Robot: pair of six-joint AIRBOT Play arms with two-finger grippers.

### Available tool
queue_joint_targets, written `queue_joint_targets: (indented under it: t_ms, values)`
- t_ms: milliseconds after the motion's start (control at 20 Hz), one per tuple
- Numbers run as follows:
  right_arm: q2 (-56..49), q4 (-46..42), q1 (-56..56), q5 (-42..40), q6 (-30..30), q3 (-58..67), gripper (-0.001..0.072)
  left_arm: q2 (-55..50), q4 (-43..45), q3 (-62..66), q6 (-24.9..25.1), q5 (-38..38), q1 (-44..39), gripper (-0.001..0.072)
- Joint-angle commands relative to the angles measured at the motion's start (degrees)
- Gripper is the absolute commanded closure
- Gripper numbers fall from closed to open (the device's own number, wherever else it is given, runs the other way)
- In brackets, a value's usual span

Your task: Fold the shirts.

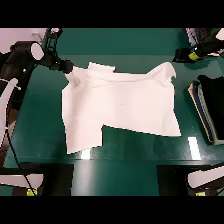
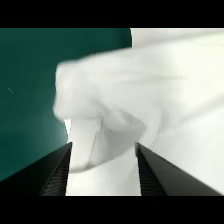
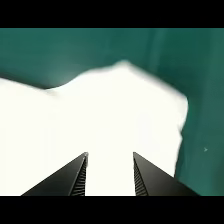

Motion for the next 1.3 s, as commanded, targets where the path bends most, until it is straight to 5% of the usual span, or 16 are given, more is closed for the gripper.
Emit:
queue_joint_targets:
  t_ms: [0,250,600,750,1250]
  values:
    - [1.7,12.2,-4.0,5.4,-2.7,-1.6,0.0375,1.3,-1.1,2.1,0.0,-9.0,4.0,0.0230]
    - [15.6,19.8,-9.3,5.0,-7.6,-22.8,0.0375,8.1,-17.0,-7.8,4.3,-18.0,17.3,0.0229]
    - [31.7,21.8,-9.9,-1.2,-9.0,-46.3,0.0376,18.2,-20.5,-37.8,6.8,-11.4,22.6,0.0230]
    - [35.0,21.8,-9.9,-3.0,-9.0,-50.1,0.0376,18.2,-26.9,-44.0,11.0,-7.6,22.6,0.0230]
    - [39.3,21.7,-9.9,-3.1,-8.9,-51.1,0.0376,18.2,-32.1,-50.0,12.1,-0.5,18.1,0.0230]
